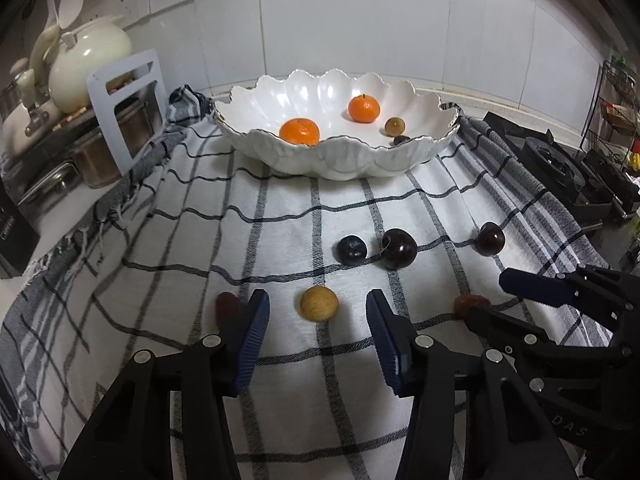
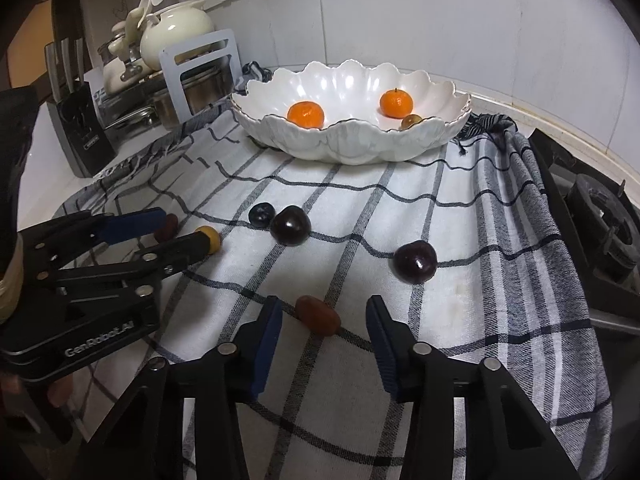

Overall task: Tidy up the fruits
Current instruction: 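Lower the left tool toward a yellow fruit while the right tool approaches a red-brown date, then close the left tool on the yellow fruit while the right tool grasps the red-brown date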

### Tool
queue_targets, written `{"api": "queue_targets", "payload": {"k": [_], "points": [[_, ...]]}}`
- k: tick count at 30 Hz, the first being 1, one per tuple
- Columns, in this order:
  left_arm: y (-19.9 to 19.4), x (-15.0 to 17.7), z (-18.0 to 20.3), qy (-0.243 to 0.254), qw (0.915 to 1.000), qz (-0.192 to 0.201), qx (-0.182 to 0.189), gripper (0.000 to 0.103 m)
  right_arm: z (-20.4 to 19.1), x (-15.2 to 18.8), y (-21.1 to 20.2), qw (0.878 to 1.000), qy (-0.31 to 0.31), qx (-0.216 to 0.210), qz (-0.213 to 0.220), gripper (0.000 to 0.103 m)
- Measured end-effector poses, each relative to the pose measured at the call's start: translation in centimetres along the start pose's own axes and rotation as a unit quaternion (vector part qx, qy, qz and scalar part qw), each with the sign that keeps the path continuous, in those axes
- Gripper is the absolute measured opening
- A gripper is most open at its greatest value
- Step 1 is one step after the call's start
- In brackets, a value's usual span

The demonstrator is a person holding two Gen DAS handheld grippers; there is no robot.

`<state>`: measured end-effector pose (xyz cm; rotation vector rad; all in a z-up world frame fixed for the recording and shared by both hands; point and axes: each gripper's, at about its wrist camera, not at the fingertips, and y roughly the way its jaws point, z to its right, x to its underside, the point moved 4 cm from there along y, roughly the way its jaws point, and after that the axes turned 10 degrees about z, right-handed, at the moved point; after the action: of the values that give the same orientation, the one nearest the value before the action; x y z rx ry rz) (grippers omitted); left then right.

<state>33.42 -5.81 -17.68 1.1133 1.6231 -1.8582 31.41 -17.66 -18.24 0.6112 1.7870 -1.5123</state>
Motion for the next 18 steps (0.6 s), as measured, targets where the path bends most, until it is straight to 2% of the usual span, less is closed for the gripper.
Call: {"api": "queue_targets", "payload": {"k": [11, 18], "points": [[1.9, 0.4, 0.2, -0.001, 0.9997, -0.024, -0.004, 0.036, -0.3, 0.4, 0.8, 1.0, -0.006, -0.013, -0.011, 0.033], [2.6, 0.8, 0.0, -0.009, 0.9992, -0.037, -0.008, 0.026, -0.2, 0.5, 0.9, 1.0, -0.011, -0.016, -0.011, 0.024]]}}
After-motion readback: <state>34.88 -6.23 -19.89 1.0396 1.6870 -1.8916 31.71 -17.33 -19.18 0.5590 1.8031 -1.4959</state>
